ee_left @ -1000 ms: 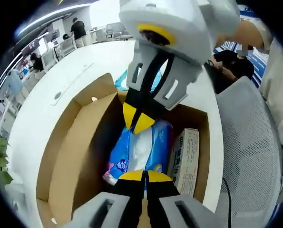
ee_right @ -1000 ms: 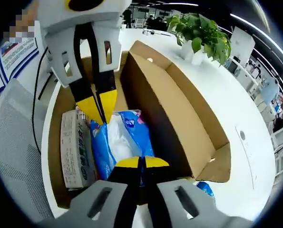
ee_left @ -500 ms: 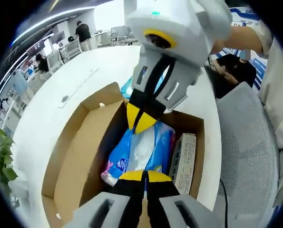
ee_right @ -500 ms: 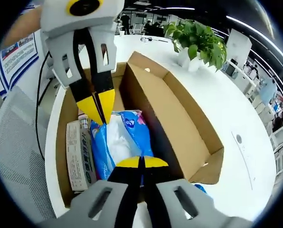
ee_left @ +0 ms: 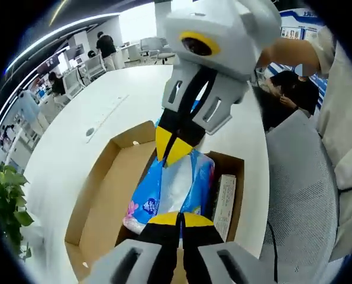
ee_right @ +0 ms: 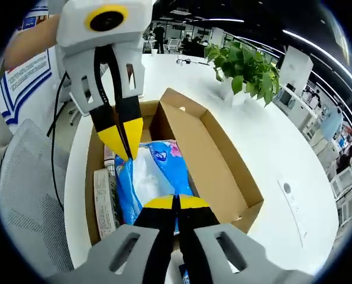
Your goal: Operate the shoe box by opening the lid, removing the specified soft item, and placing it in the target area until the item is outside and the box remains undamaged.
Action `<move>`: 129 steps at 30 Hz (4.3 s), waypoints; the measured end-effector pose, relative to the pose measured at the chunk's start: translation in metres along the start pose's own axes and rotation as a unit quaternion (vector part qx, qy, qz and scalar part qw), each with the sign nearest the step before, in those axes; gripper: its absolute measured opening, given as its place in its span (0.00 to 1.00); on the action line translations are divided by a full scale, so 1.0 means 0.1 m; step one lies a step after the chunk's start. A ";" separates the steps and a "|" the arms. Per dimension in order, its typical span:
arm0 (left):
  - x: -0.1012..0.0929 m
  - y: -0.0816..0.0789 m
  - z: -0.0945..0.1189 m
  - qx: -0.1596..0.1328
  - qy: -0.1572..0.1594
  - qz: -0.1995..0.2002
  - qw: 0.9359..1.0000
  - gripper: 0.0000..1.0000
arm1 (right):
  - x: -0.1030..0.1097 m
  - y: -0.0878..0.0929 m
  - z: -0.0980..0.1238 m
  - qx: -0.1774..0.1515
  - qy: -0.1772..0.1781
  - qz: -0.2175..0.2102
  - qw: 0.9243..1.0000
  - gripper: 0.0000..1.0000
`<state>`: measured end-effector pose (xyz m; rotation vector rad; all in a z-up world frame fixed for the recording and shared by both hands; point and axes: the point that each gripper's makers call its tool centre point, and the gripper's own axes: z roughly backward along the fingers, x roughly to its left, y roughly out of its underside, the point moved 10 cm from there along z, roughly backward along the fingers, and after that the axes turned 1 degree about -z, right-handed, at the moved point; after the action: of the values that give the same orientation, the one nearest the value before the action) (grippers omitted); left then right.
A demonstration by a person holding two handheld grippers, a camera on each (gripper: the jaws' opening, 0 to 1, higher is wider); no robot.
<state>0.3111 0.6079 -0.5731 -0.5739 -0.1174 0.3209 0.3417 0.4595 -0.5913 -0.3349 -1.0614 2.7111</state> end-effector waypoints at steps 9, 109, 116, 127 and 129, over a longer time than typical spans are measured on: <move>-0.03 -0.18 0.18 -0.010 -0.010 -0.007 1.000 0.00 | -0.06 -0.11 0.22 -0.009 0.003 0.013 1.000 0.00; -0.34 -2.89 -1.81 -0.064 0.149 -0.146 0.976 0.00 | -1.39 2.15 2.09 0.105 0.102 -0.036 0.989 0.00; -0.35 -2.97 -2.00 -0.070 0.153 -0.138 0.976 0.00 | -1.46 2.31 2.09 0.122 0.107 -0.027 0.986 0.00; -0.37 -2.98 -2.31 -0.065 0.153 -0.126 0.978 0.00 | -1.50 2.56 1.97 0.151 0.111 0.000 0.982 0.00; -0.39 -2.94 -2.37 -0.064 0.150 -0.124 0.979 0.00 | -1.49 2.60 1.93 0.154 0.111 0.006 0.982 0.00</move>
<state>0.3991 0.2401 -0.6099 -0.7205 0.0825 -0.0189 0.3992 0.1086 -0.6123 -0.5737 -0.5719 2.7117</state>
